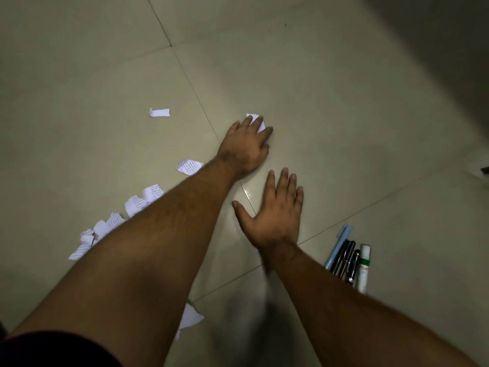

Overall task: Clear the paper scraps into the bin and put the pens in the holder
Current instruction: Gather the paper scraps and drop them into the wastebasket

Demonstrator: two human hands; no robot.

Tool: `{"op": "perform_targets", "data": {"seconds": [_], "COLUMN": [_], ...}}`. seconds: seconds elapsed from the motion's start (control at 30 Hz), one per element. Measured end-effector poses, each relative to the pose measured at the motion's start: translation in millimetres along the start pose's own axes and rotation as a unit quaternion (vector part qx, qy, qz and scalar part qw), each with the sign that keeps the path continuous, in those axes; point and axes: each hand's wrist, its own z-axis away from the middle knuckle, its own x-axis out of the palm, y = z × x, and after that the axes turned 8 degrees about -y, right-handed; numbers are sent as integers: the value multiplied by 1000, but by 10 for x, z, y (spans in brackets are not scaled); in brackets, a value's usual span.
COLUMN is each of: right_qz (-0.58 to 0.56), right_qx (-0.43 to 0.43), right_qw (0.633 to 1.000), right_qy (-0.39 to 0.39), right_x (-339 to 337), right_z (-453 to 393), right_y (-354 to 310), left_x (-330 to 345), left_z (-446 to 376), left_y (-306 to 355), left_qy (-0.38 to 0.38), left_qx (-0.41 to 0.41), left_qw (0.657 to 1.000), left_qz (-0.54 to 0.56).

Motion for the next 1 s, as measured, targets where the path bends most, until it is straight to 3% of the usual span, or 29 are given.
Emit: {"op": "perform_targets", "data": {"seconds": [0.1,0.27,0.43,0.53,0.67,0.73,0.9,1.0], "right_qz": [-4,4,-1,2,6,8,3,5], "right_qx": [-3,4,2,2,2,2,-2,-4], "right_qw": [1000,1000,1000,1000,1000,1000,999,999], "right_qy": [14,1,0,16,24,26,35,36], "right_x": [-7,-34,-32,5,21,26,20,24], "right_z": [14,20,2,-8,-4,-5,15,33], "right_y": [-10,-18,-11,-2,18,2,4,26], "left_x": [205,275,-66,-121,-67,-38,80,146], "left_z": [496,1375,1167,722,455,499,923,1088], "left_y": [-51,-79,-307,-653,-1027,-1013,-544,-415], "left_qy": [44,118,213,180,51,40,102,95], "left_qx": [1,-64,-152,-243,-366,-355,-291,-269], "left_qw": [999,991,965,953,926,931,950,958], "left_qz": [-10,-11,18,14,76,79,-50,-33]}}
